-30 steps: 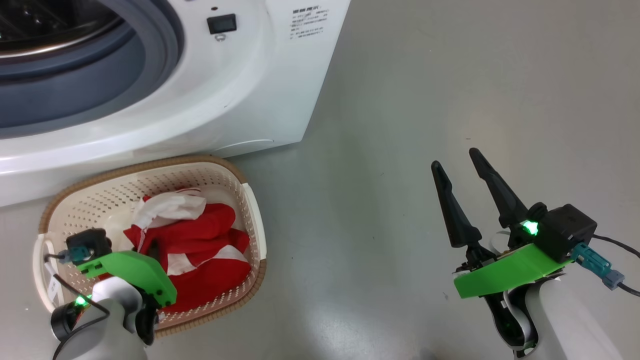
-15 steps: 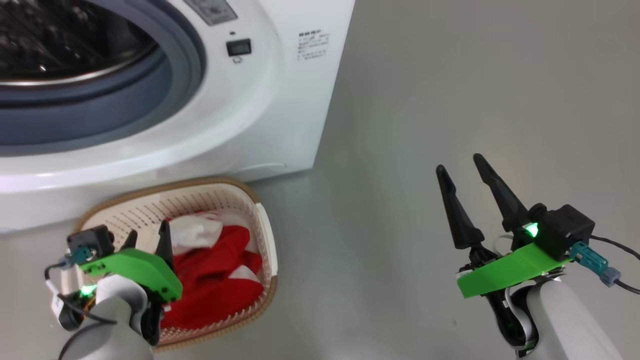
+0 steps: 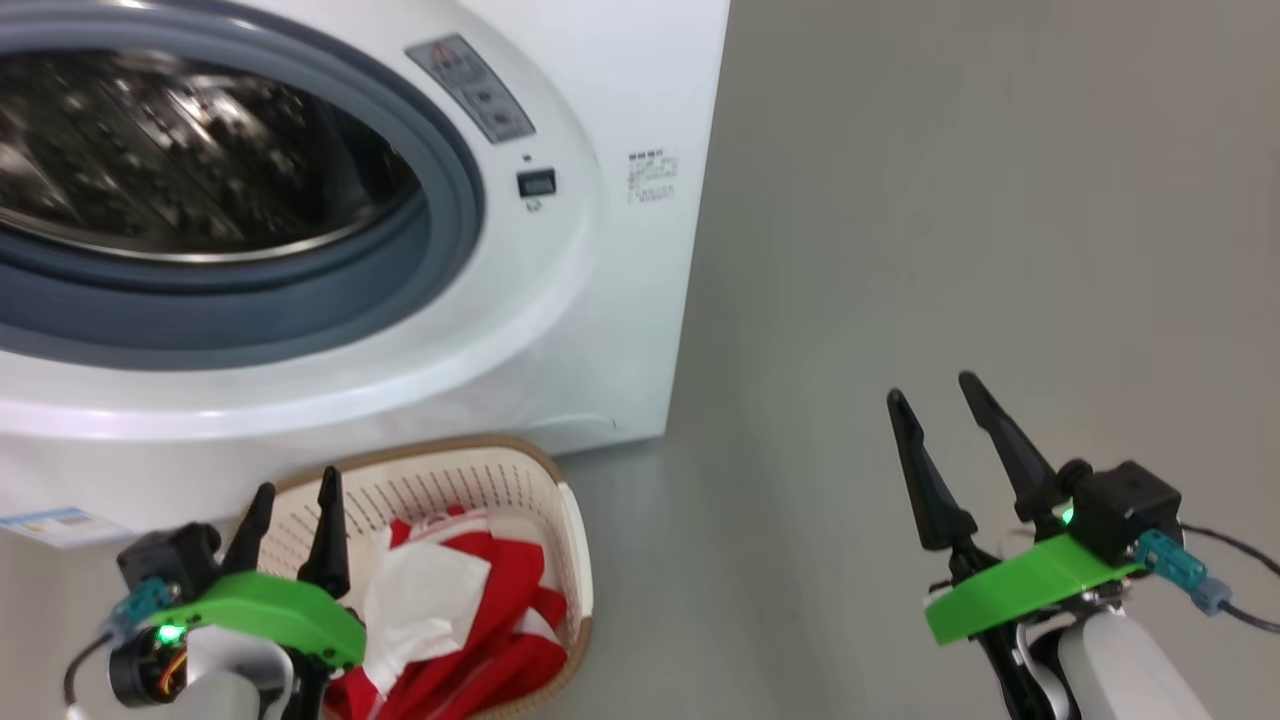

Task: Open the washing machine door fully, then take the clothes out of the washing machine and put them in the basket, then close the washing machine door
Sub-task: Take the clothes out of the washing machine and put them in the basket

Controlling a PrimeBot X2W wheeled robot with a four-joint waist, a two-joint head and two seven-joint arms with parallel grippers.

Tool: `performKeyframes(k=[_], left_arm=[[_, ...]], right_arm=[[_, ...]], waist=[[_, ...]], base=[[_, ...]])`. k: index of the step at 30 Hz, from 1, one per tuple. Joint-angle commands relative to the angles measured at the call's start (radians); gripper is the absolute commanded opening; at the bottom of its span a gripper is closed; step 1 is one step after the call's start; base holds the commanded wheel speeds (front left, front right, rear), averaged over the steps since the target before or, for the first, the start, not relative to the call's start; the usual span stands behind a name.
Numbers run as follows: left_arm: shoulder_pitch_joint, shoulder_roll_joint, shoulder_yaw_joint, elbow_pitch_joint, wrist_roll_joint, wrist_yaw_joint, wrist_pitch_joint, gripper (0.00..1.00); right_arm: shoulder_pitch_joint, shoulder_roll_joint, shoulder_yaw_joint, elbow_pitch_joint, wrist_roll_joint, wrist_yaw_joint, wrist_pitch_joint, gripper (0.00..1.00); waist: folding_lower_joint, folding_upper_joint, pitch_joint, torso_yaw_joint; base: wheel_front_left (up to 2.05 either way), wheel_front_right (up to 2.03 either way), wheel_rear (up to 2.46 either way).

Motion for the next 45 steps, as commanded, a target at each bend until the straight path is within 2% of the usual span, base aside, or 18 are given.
performKeyframes(k=[1, 13, 21, 29, 45], left_arm=[[0.034, 0.020, 0.037, -0.073, 0.022, -0.006, -0.012, 1.00], [0.275, -0.010, 0.084, -0.461, 0.114, 0.010, -0.012, 1.00], [0.394, -0.020, 0.089, -0.652, 0.154, 0.014, -0.012, 1.00], [0.468, -0.024, 0.092, -0.711, 0.154, 0.010, -0.012, 1.00], [0.535, -0.024, 0.111, -0.729, 0.178, 0.010, -0.012, 1.00]], right_arm=[[0.013, -0.001, 0.014, -0.018, -0.008, 0.005, -0.006, 1.00], [0.083, -0.003, -0.007, -0.010, -0.017, 0.005, -0.006, 1.00], [0.117, -0.010, -0.027, -0.039, -0.035, 0.005, -0.006, 1.00], [0.145, -0.014, -0.048, -0.071, -0.058, 0.005, -0.006, 1.00], [0.196, -0.004, -0.071, -0.110, -0.078, 0.005, -0.006, 1.00]], waist=[[0.0000, 0.0000, -0.074, 0.025], [0.0000, 0.0000, -0.208, 0.043], [0.0000, 0.0000, -0.251, 0.048], [0.0000, 0.0000, -0.282, 0.049], [0.0000, 0.0000, -0.302, 0.034]], base=[[0.00, 0.00, 0.00], [0.00, 0.00, 0.00], [0.00, 0.00, 0.00], [0.00, 0.00, 0.00], [0.00, 0.00, 0.00]])
